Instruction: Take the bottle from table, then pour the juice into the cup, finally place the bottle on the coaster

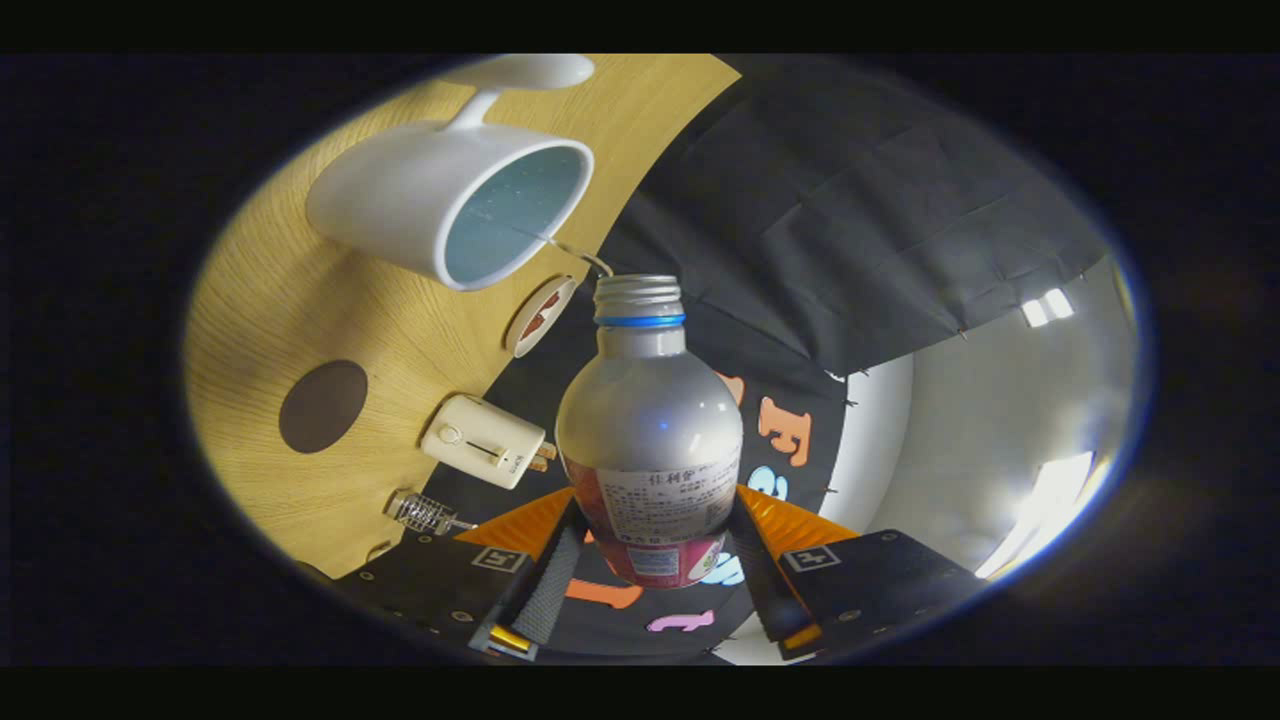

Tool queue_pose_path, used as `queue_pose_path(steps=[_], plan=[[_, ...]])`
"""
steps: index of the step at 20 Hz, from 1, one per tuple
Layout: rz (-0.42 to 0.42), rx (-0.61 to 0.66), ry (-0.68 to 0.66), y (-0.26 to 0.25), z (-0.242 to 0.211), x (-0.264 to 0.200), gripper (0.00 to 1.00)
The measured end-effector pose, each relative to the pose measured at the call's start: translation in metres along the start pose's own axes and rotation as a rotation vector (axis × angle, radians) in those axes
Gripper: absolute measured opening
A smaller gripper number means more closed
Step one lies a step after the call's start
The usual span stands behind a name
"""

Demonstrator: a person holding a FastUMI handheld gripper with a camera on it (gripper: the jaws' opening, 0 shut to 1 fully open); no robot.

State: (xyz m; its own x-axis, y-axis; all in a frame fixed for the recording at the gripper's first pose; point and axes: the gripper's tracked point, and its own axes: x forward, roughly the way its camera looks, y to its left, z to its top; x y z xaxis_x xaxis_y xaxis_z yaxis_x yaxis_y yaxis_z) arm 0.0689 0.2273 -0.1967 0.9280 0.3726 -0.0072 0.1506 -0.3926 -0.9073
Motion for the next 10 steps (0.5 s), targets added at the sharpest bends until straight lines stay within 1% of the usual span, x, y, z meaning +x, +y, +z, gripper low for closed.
queue_pose_path(steps=[4, 6, 8, 10], plan=[[0.021, 0.033, -0.011, 0.006, 0.009, -0.003, 0.77], [0.048, 0.069, -0.007, 0.014, 0.01, -0.005, 0.78], [0.093, 0.146, 0.006, 0.026, 0.011, -0.005, 0.77], [0.127, 0.266, 0.026, 0.034, 0.013, -0.006, 0.78]])
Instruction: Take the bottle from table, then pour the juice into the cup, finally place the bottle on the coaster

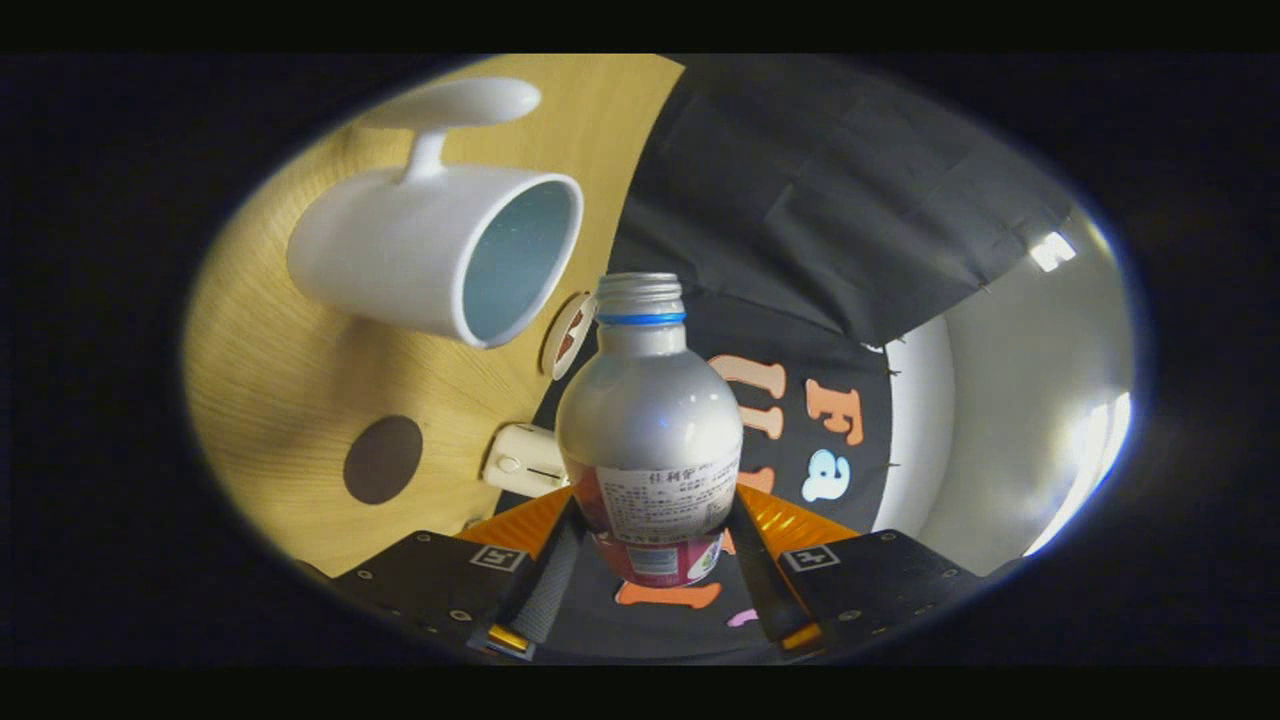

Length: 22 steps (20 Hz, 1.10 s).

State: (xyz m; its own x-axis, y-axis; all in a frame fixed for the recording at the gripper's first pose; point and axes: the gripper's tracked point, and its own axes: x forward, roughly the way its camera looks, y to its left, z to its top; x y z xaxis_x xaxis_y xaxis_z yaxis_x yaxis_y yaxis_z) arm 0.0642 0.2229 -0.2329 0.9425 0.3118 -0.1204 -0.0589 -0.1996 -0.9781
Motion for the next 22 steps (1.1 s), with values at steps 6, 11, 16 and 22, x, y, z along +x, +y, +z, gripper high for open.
queue_pose_path(steps=[6, 11, 16, 22], plan=[[0.058, 0.424, 0.038, -0.004, -0.002, 0.003, 0.78], [0.095, 0.792, 0.087, -0.006, -0.011, 0.01, 0.78], [0.154, 1.139, 0.153, 0.007, -0.026, 0.022, 0.78], [0.169, 1.451, 0.199, 0.029, -0.032, 0.029, 0.78]])
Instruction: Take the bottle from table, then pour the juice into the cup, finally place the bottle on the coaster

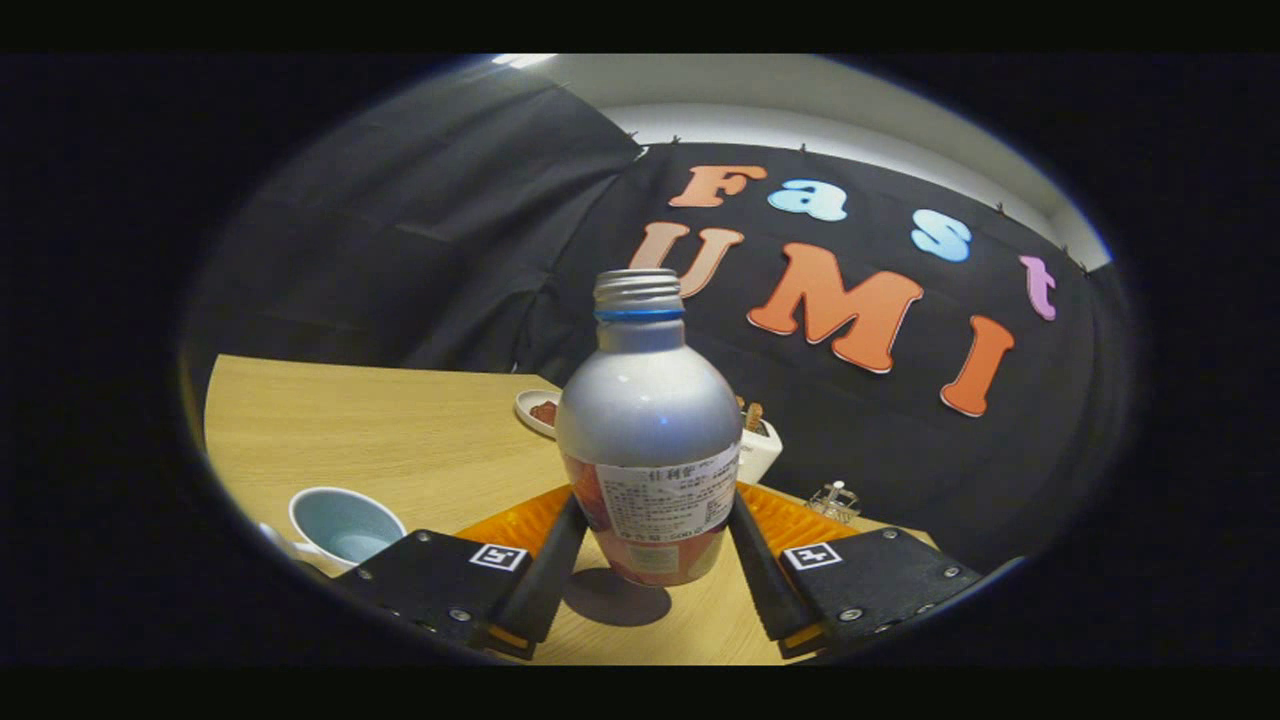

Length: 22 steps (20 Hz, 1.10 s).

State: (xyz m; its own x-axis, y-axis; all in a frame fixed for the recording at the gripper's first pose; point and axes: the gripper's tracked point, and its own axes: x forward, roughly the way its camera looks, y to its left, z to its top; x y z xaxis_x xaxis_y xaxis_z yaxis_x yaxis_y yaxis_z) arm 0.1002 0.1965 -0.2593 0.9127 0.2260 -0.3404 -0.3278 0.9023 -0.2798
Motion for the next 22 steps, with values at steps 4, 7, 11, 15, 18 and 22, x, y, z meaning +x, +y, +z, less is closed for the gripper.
queue_pose_path(steps=[4, 7, 11, 15, 18, 22], plan=[[0.014, 0.145, 0.047, -0.002, -0.022, 0.006, 0.78], [0.026, 0.215, 0.088, 0.001, -0.039, 0.01, 0.78], [0.031, 0.262, 0.15, 0.001, -0.065, 0.013, 0.79], [0.045, 0.323, 0.185, 0.004, -0.078, 0.012, 0.78], [0.049, 0.334, 0.201, 0.007, -0.085, 0.014, 0.79], [0.065, 0.346, 0.221, 0.014, -0.092, 0.014, 0.78]])
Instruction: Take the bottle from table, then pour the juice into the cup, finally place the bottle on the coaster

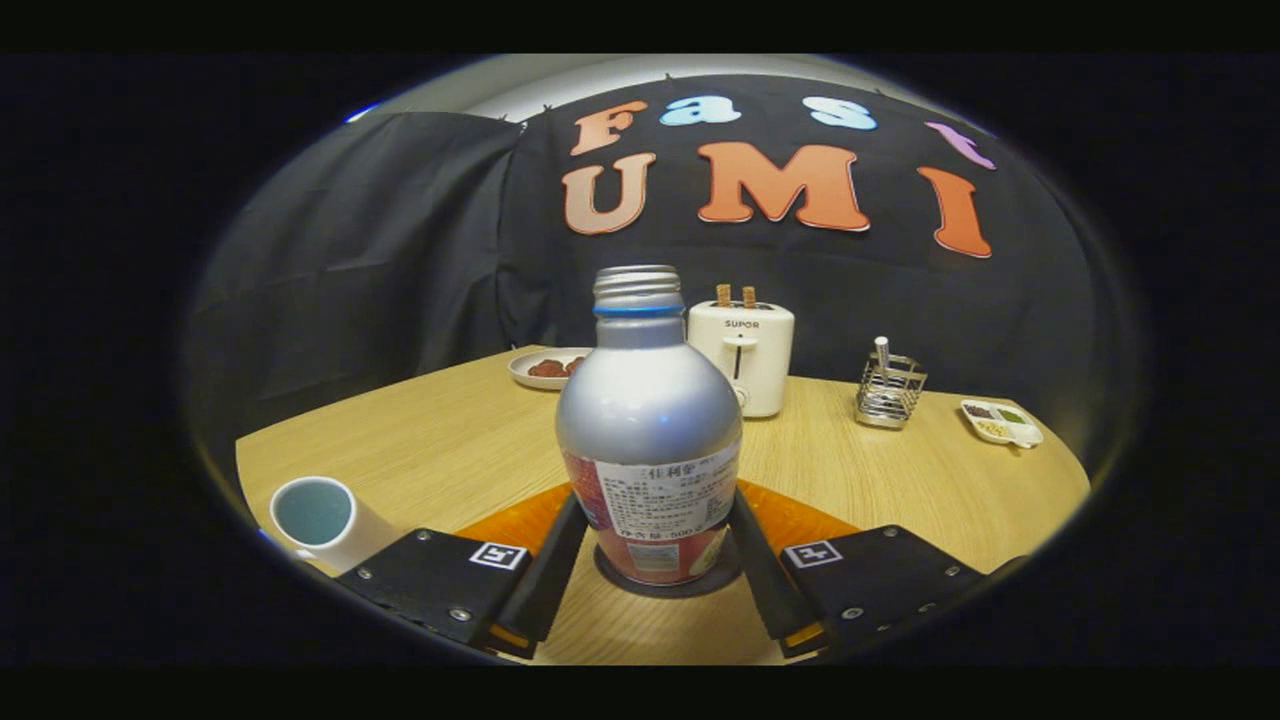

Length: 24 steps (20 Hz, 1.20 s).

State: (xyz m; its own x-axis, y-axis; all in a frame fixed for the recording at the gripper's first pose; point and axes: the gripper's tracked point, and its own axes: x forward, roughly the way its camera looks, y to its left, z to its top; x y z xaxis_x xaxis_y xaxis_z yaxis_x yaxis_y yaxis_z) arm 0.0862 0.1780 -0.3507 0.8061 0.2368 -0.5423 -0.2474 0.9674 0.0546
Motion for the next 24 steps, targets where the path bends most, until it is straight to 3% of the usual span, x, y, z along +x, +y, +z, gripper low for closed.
queue_pose_path(steps=[13, 20, 24], plan=[[0.006, 0.03, -0.007, -0.01, -0.009, 0.0, 0.82], [0.023, 0.073, -0.157, -0.024, 0.043, -0.051, 0.97], [-0.009, 0.096, -0.284, -0.049, 0.09, -0.101, 0.97]])
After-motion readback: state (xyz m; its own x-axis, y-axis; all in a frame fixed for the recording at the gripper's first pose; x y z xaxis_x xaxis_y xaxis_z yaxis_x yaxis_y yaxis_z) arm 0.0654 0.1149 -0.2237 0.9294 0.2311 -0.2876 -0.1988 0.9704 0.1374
